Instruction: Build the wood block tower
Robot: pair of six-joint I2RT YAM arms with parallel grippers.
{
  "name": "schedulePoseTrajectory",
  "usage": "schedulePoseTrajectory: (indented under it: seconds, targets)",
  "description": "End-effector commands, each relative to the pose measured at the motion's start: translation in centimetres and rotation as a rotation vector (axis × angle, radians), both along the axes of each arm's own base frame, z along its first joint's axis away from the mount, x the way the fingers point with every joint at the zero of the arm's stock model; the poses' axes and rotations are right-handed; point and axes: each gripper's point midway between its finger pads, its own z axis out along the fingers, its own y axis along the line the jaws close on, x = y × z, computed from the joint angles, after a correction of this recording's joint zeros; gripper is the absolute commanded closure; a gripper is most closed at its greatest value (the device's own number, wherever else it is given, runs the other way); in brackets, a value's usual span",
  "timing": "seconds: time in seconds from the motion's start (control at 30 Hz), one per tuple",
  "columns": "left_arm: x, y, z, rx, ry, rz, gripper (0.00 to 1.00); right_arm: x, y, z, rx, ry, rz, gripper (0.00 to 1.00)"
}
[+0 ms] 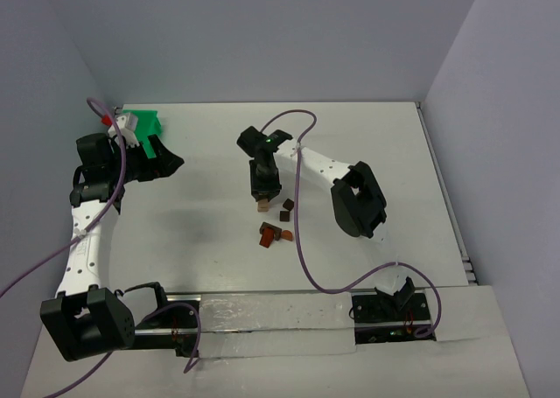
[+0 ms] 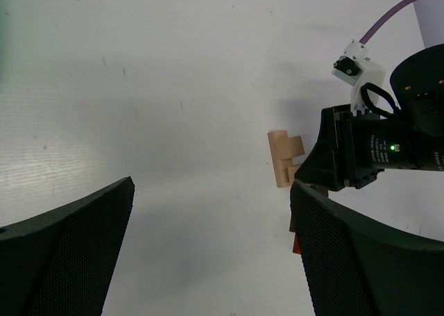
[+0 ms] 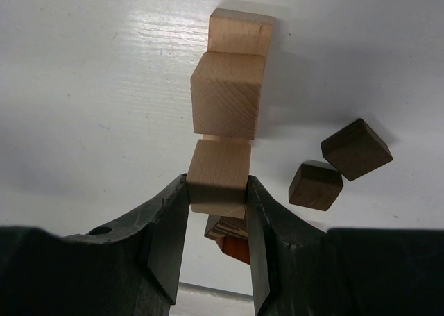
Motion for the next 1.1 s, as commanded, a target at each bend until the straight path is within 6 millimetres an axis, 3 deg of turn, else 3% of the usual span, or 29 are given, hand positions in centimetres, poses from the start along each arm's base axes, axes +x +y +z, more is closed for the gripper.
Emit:
schedulePoseTrajectory:
  seconds: [0.0, 0.73, 1.07]
  targets:
    - [0.89, 0.35, 0.95, 0.011, -0.051, 0.007, 0.01, 1.09, 0.47, 0.54, 0.017, -0.019, -0.029, 0.96]
    - [1.06, 0.43, 0.84, 0.016, -0.05, 0.007, 0.01, 1.13, 0.46, 0.26, 0.008, -0.015, -0.06, 0.99]
    - [1.03, 0.49, 0.77, 0.021, -0.048, 0.008, 0.01, 1.41, 0.58, -0.25, 0.003, -0.012, -0.055, 0.93]
